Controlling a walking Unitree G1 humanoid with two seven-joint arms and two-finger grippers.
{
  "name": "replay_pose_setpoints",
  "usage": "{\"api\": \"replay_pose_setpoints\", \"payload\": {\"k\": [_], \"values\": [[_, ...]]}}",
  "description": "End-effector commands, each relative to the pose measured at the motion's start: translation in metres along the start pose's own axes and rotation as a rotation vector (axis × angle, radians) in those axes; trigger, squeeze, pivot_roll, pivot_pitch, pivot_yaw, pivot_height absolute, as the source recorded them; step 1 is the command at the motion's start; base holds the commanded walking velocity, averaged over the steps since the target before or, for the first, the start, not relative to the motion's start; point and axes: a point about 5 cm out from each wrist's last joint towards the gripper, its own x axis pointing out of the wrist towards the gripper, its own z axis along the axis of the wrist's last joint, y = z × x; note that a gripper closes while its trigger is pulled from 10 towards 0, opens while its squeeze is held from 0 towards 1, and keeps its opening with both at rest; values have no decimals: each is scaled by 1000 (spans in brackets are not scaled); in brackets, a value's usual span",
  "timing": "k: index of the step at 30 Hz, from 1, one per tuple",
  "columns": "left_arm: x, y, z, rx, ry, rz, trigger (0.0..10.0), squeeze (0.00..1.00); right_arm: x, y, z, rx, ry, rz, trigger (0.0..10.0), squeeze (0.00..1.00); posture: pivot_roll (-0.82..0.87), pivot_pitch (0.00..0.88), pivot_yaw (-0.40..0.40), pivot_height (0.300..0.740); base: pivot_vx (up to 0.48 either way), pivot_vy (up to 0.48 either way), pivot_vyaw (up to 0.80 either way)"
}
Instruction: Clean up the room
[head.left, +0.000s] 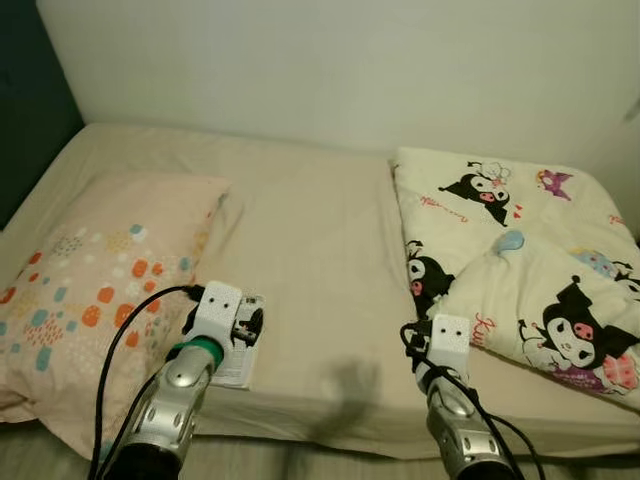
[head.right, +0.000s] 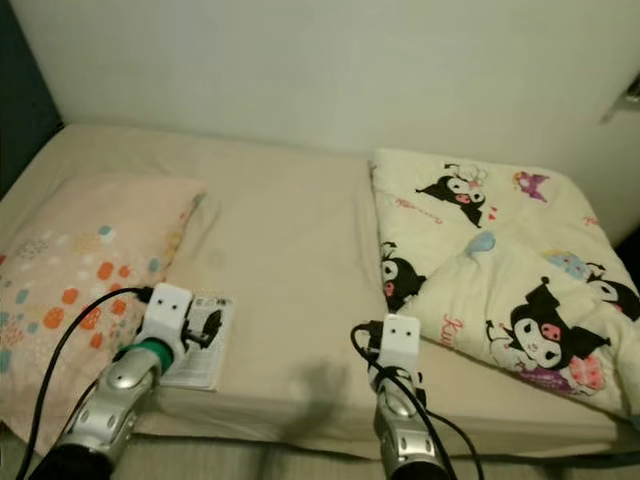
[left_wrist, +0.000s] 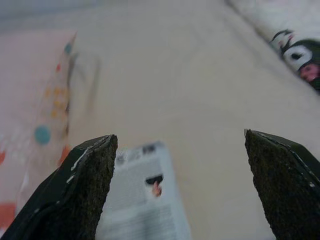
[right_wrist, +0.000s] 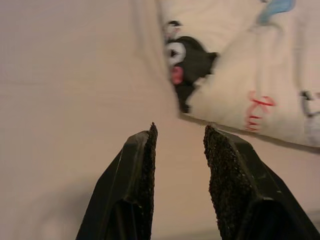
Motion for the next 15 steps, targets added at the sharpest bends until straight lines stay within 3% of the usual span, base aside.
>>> {"api": "replay_pose_setpoints", "payload": {"k": [1,15], "values": [[1,-6,-3,2,20,-21,10000,0,0,-8,-6,-7,33,-40,10000,0,60,15,3,740,0,0,0],[-2,-8,-8,-23,27,6,10000,0,3,-18,-5,-44,54,-98,10000,0,13,29,36,740,0,0,0]]}}
